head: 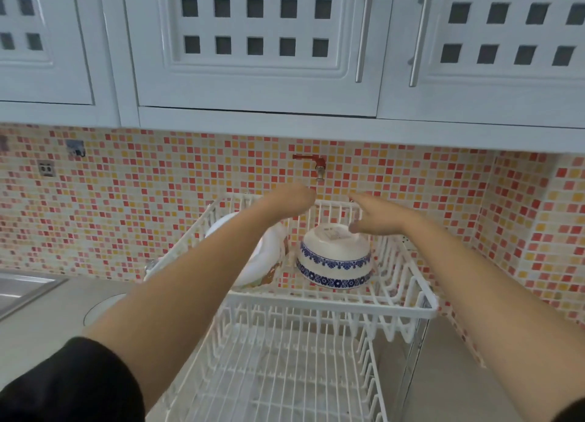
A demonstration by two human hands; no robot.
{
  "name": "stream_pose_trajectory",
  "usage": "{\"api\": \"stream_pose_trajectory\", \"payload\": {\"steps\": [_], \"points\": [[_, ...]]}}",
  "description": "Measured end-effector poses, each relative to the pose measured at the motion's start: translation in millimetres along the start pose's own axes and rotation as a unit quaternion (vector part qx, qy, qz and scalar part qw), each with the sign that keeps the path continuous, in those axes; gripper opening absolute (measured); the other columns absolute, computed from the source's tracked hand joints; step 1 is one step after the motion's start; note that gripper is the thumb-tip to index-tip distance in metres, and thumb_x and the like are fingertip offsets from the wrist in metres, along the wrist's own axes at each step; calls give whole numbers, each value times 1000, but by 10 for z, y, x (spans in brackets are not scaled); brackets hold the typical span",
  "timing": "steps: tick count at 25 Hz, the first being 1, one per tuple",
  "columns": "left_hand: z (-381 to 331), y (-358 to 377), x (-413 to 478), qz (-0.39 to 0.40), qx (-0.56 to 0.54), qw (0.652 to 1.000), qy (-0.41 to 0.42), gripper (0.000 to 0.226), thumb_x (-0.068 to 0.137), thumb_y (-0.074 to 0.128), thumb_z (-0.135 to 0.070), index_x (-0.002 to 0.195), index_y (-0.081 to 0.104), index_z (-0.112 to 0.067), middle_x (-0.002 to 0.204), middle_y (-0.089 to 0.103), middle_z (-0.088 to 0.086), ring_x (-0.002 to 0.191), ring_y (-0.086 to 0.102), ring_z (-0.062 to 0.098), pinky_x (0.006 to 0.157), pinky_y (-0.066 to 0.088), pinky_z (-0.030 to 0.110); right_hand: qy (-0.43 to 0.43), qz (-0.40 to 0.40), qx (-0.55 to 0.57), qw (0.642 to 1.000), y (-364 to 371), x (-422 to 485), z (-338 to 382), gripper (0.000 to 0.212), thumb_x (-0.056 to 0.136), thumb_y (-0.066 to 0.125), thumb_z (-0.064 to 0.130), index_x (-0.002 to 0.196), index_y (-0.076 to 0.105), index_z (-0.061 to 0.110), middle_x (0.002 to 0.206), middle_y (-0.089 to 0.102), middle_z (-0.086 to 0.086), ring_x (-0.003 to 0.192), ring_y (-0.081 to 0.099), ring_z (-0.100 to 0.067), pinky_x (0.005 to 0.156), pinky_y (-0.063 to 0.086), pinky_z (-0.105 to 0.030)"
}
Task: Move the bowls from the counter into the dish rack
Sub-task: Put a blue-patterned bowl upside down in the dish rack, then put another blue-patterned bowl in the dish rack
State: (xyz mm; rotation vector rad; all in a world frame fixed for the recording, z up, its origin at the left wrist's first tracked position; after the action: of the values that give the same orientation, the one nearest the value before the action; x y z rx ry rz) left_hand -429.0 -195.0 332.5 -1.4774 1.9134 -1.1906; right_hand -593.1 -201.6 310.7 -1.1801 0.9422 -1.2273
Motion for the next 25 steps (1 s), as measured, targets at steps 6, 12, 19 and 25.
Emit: {"api": "stream_pose_trajectory", "payload": {"steps": [6, 12, 19, 25], "points": [[809, -807, -114, -87, 16, 995, -49, 47, 103, 26, -25, 137, 43, 2, 147, 42, 20, 135, 41, 32, 111, 31, 42, -84, -107, -5, 991, -141, 370, 1255, 68, 98, 32, 49, 152, 17, 10, 160, 17, -8, 147, 19, -24, 119, 19, -41], [2150, -1407, -479, -127, 7, 982, -136, 39, 99, 28, -11, 121, 51, 14, 130, 54, 28, 115, 54, 39, 98, 43, 45, -95, -71, 19, 993, 290, 883, 2640, 66, 101, 26, 45, 151, 16, 4, 160, 17, -15, 146, 20, -31, 117, 20, -41], [3557, -1661, -679, -124, 12, 969, -215, 46, 98, 30, -20, 128, 47, 10, 131, 53, 26, 110, 55, 38, 91, 44, 41, -4, -45, 91, 995, 1080, 1585, 3714, 67, 100, 28, 43, 152, 12, 4, 159, 16, -15, 144, 25, -34, 115, 26, -42], [4510, -1141, -622, -47, -3, 972, -232, 45, 101, 29, -18, 127, 47, 13, 133, 51, 28, 115, 52, 36, 95, 42, 39, 106, -71, 181, 975, 2095, 1793, 3859, 66, 101, 32, 38, 152, 9, 3, 158, 15, -16, 143, 25, -33, 112, 31, -43]]}}
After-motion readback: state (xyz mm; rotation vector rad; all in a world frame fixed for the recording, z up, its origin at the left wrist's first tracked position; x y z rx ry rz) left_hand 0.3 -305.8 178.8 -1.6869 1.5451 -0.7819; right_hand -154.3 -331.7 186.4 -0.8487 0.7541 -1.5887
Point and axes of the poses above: each hand's wrist, its own x-axis towards the middle knuckle, its own y-axis out of the palm, z = x × y, the point moved 4 cm from there along x, towards the middle knuckle
